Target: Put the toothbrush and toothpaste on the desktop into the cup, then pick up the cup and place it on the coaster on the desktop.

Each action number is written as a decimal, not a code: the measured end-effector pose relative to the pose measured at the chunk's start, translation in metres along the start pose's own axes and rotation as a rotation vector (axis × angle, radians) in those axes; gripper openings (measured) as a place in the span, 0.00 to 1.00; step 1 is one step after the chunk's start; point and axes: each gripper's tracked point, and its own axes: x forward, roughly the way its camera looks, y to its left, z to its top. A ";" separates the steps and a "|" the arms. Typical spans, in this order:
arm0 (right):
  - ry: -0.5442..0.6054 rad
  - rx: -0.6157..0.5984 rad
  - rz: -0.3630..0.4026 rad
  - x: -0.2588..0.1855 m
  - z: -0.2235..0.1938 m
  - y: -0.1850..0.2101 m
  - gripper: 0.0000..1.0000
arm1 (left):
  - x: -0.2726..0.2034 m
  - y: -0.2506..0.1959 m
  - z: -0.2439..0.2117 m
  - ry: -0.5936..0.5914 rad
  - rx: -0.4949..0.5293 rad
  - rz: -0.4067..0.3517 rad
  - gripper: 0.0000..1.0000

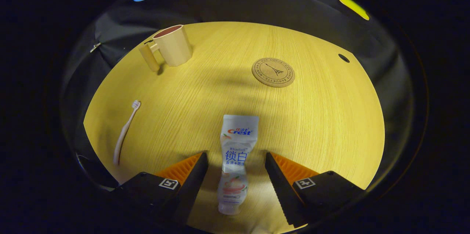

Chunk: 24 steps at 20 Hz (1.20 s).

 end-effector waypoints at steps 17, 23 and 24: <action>0.055 -0.082 0.029 -0.003 -0.008 0.000 0.31 | 0.009 -0.010 0.004 -0.010 -0.032 -0.053 0.96; -0.050 -0.157 0.018 -0.033 0.009 -0.007 0.31 | 0.028 -0.022 -0.007 0.048 -0.026 -0.118 0.96; -0.070 -0.137 0.019 -0.041 0.013 -0.007 0.31 | 0.032 -0.026 -0.008 0.058 -0.015 -0.135 0.97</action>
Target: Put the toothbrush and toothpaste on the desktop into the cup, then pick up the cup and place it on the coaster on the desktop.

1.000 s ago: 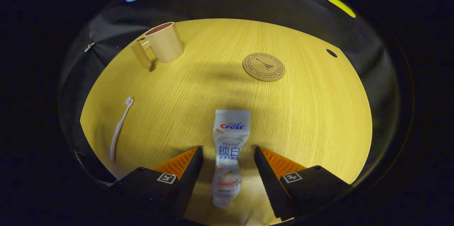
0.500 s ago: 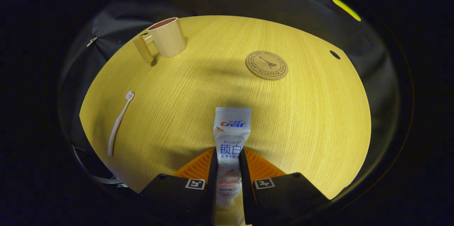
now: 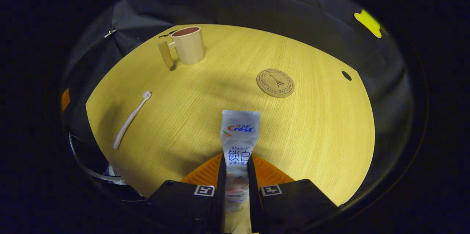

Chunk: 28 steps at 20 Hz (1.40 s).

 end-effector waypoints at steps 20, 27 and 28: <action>-0.168 0.282 -0.148 -0.111 -0.035 -0.082 0.31 | 0.118 -0.043 -0.118 0.531 0.302 -0.179 0.97; -0.165 0.405 -0.207 -0.112 -0.053 -0.115 0.31 | 0.127 -0.047 -0.133 0.616 0.291 -0.206 0.90; -0.167 0.411 -0.207 -0.112 -0.053 -0.117 0.31 | 0.126 -0.047 -0.133 0.628 0.288 -0.202 0.90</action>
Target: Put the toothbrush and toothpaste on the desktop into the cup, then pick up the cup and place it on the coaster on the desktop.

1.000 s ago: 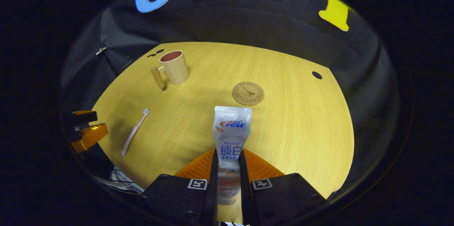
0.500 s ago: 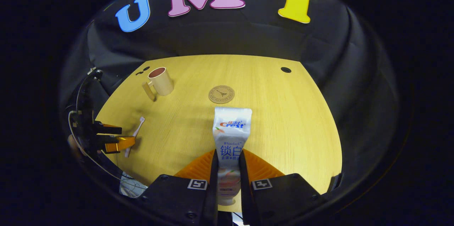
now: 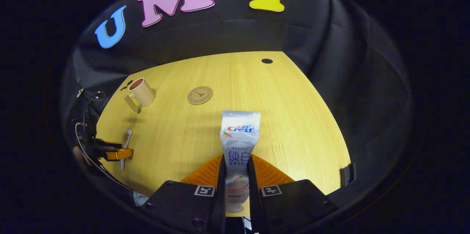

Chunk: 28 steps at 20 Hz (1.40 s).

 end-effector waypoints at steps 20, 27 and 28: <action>0.006 -0.194 0.194 0.036 0.052 0.067 0.30 | -0.002 -0.005 -0.002 0.020 -0.074 -0.031 0.06; -0.077 -0.258 0.282 0.037 0.112 0.124 0.30 | -0.040 -0.006 0.007 -0.091 -0.198 -0.069 0.06; -0.092 -0.265 0.294 0.037 0.122 0.134 0.30 | -0.048 -0.006 0.009 -0.111 -0.216 -0.067 0.06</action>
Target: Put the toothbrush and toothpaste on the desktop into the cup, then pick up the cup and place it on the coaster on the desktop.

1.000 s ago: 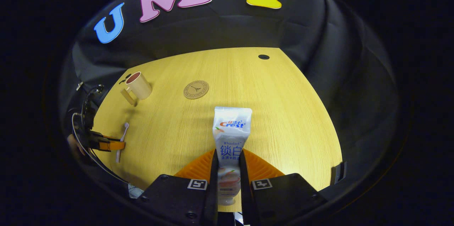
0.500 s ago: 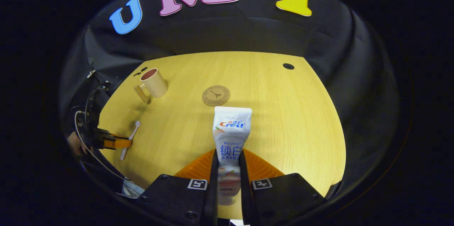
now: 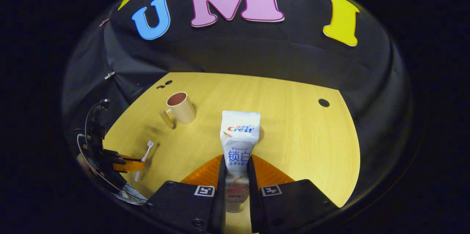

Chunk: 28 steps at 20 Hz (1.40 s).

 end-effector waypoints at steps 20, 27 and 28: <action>-0.355 -0.046 0.245 0.101 0.206 0.175 0.30 | -0.128 0.008 0.047 -0.323 -0.139 -0.033 0.06; -0.392 -0.002 0.242 0.163 0.209 0.186 0.30 | -0.125 0.042 0.019 -0.359 -0.262 0.004 0.06; -0.395 0.010 0.235 0.170 0.206 0.186 0.30 | -0.125 0.044 0.021 -0.378 -0.296 -0.008 0.06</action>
